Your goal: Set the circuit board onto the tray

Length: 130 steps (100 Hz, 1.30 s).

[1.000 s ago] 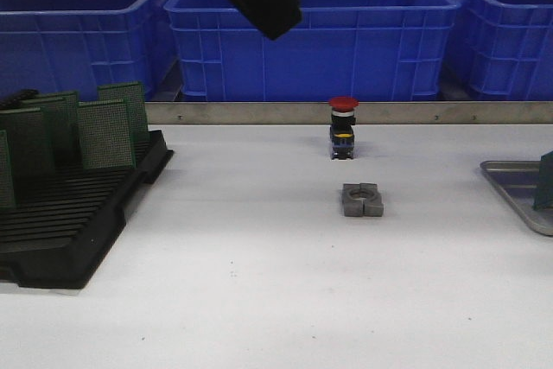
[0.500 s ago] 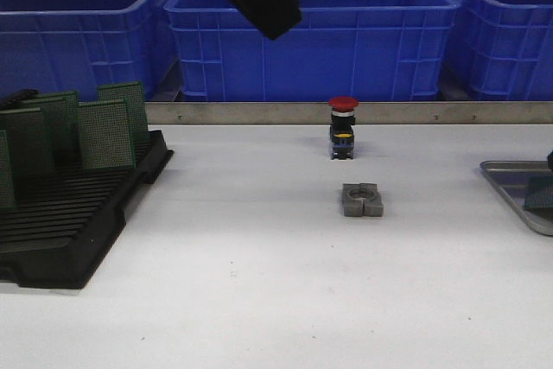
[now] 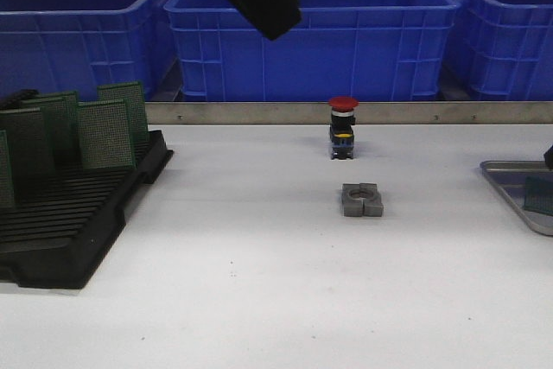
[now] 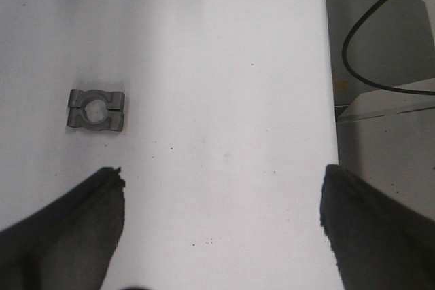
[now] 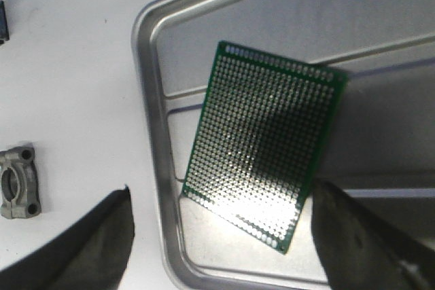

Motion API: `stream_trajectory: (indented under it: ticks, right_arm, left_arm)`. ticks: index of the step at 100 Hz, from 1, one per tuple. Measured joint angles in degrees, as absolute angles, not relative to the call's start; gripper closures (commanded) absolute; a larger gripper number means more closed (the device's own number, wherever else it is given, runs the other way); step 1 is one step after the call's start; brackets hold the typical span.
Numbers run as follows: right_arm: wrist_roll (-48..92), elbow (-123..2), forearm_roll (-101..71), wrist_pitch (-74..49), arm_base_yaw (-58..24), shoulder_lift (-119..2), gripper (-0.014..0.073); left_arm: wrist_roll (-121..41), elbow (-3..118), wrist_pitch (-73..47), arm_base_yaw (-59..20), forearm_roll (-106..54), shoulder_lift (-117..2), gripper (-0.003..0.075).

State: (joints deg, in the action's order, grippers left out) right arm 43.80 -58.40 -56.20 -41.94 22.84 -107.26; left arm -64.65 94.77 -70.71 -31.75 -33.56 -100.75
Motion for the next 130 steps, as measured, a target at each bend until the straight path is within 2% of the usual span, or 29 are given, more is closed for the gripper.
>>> stream_trajectory:
  ticks: [23, 50, 83, 130]
  right_arm:
    - [44.0, -58.4, -56.1, -41.9, 22.8, -107.3, 0.0032]
    - [44.0, -58.4, -56.1, -41.9, 22.8, -107.3, 0.0032]
    - [44.0, -58.4, -56.1, -41.9, 22.8, -107.3, 0.0032]
    - [44.0, -58.4, -56.1, -42.8, 22.8, -107.3, 0.0032]
  left_arm:
    - [-64.7, 95.4, -70.9, -30.4, -23.7, -100.7, 0.0164]
    - [-64.7, 96.7, -71.0, -21.4, -11.9, -100.7, 0.0164]
    - [-74.7, 96.8, -68.9, -11.1, -10.2, -100.7, 0.0164]
    - [-82.1, 96.9, -65.3, -9.4, -11.6, -109.1, 0.0164]
